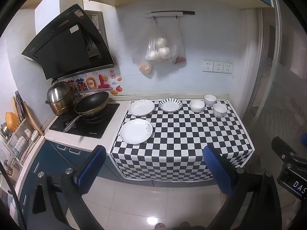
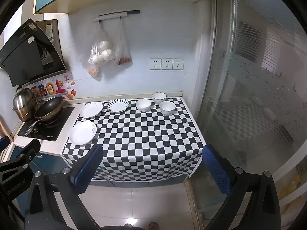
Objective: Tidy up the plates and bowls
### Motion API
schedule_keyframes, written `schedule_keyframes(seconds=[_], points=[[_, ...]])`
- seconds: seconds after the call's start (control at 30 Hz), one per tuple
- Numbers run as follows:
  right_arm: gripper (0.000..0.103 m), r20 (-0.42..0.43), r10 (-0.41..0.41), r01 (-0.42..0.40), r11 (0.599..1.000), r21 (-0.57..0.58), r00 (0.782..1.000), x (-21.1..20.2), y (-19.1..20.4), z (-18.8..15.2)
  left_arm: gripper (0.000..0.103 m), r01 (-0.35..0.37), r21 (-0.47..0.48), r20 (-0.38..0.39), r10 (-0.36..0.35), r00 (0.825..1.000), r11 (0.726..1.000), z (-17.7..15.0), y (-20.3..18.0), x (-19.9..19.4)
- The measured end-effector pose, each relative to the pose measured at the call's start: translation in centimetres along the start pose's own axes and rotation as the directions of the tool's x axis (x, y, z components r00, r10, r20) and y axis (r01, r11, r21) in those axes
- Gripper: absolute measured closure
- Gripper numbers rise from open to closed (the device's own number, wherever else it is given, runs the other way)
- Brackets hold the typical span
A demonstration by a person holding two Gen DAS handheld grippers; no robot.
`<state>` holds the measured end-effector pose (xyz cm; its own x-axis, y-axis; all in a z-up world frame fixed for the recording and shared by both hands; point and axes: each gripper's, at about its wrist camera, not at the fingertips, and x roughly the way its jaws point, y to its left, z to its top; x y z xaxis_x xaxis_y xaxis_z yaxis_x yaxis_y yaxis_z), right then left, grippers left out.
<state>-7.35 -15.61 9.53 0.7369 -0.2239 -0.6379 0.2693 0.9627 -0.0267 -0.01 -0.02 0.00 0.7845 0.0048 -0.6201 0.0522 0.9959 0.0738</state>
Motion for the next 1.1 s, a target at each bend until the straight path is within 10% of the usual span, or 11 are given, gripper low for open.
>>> schedule_keyframes(seconds=[1.1], points=[[0.000, 0.060, -0.013, 0.013, 1.000, -0.014, 0.998, -0.9, -0.1, 0.6, 0.000, -0.003, 0.014, 0.068, 0.002, 0.998, 1.000, 1.4, -0.4, -1.4]])
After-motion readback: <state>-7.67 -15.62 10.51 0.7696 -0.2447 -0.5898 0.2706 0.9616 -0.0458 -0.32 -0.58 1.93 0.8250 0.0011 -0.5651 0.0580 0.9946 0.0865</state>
